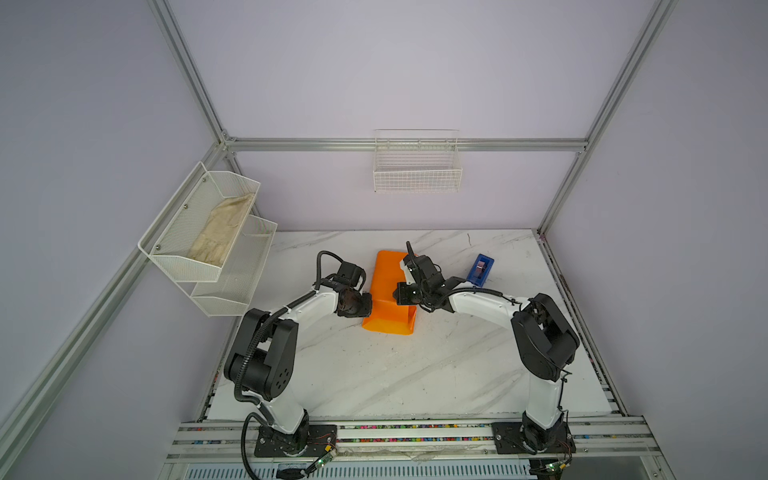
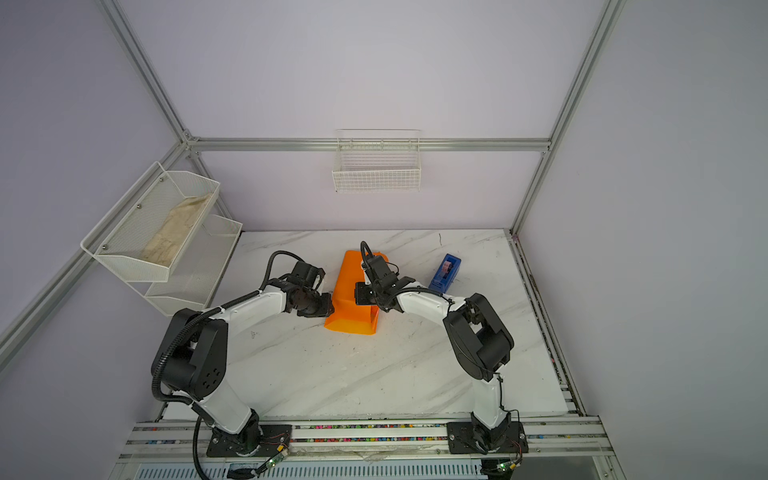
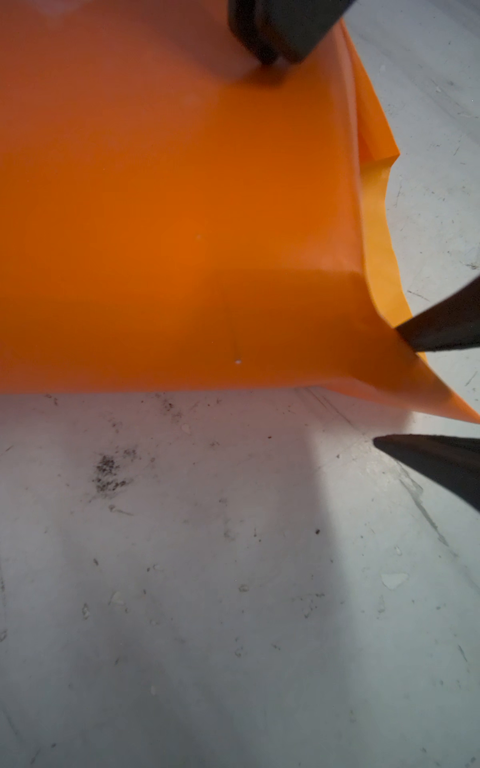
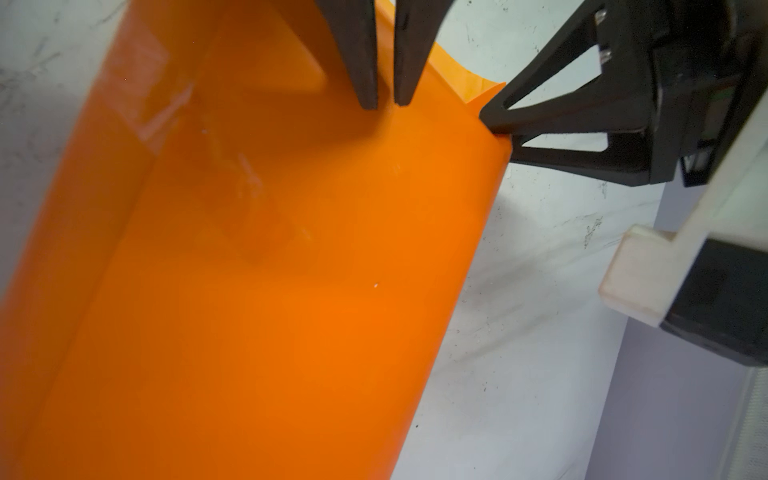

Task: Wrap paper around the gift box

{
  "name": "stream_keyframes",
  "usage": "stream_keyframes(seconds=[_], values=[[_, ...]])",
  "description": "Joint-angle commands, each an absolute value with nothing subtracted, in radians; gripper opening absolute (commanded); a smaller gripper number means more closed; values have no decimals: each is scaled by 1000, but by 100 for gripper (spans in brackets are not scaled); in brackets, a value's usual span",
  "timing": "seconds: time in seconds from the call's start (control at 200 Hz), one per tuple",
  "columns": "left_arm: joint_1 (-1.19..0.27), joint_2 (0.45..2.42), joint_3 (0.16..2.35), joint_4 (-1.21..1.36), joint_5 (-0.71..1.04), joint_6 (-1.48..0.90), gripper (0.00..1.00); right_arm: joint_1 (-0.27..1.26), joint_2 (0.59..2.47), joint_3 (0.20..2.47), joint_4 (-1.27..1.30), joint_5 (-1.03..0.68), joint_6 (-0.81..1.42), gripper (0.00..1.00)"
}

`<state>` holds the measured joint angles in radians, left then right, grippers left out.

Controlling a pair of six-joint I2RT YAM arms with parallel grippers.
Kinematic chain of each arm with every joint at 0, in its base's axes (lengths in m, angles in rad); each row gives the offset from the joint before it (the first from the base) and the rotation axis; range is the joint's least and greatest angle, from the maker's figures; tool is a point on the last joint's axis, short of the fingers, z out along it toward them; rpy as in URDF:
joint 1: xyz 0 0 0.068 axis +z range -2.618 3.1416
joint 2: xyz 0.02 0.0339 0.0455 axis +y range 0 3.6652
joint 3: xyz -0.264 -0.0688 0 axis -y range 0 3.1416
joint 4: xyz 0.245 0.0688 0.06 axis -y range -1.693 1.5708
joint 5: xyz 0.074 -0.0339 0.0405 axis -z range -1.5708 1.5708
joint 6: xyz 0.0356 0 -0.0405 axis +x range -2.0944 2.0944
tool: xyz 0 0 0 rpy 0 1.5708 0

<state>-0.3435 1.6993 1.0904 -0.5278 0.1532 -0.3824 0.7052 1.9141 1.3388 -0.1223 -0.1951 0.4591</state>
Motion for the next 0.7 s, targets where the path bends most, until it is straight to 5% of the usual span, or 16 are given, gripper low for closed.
stream_keyframes(seconds=[0.0, 0.69], values=[[-336, 1710, 1135, -513, 155, -388, 33, 698, 1912, 1316, -206, -127, 429, 14], [-347, 1827, 1170, -434, 181, -445, 34, 695, 1916, 1302, -178, -181, 402, 15]])
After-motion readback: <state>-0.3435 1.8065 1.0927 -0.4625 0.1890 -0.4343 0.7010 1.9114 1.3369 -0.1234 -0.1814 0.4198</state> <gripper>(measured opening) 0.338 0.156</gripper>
